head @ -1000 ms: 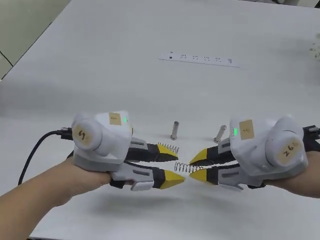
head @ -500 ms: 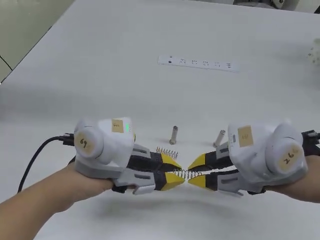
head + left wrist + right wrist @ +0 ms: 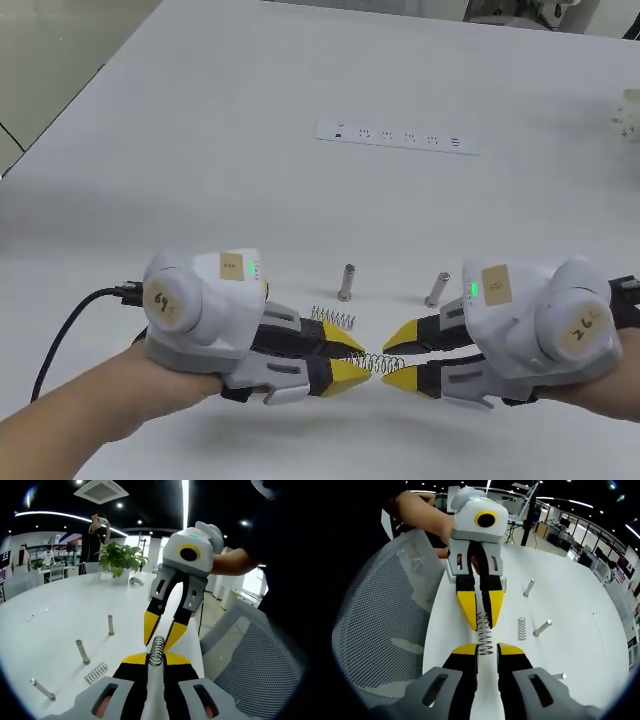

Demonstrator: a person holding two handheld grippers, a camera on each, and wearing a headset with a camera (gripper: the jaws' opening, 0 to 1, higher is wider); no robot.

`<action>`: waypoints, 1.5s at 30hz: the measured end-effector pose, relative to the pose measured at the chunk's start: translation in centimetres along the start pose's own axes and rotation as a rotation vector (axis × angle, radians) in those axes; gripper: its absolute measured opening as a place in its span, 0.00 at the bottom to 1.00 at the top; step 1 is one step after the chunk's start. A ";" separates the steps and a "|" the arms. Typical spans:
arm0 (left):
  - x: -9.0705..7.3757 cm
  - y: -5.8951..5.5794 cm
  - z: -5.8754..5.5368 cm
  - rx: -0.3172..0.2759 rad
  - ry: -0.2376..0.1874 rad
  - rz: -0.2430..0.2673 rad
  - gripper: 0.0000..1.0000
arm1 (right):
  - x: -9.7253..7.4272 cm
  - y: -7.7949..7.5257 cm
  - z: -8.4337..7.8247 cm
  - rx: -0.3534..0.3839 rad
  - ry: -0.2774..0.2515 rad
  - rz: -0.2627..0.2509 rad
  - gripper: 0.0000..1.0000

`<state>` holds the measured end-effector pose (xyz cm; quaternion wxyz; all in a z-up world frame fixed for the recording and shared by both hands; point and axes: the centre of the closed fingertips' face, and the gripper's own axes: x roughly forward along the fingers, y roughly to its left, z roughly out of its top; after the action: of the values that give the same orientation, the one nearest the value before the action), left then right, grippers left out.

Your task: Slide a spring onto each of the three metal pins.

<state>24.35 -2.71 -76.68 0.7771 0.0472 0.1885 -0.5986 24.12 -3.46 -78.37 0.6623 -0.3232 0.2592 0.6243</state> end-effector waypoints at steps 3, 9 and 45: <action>-0.1 0.0 0.1 -0.004 -0.002 0.001 0.03 | -0.1 0.1 0.0 0.001 -0.012 -0.001 0.09; 0.0 0.0 0.0 -0.003 0.003 -0.001 0.03 | -0.1 0.3 0.0 -0.011 -0.013 -0.003 0.08; 0.3 -0.2 -0.4 -0.006 0.024 -0.003 0.02 | -2.2 0.7 6.5 0.102 -0.347 0.023 0.08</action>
<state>24.16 -2.92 -77.10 0.7739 0.0518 0.1996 -0.5988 22.80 -0.02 -72.48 0.7054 -0.1736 0.1764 0.6643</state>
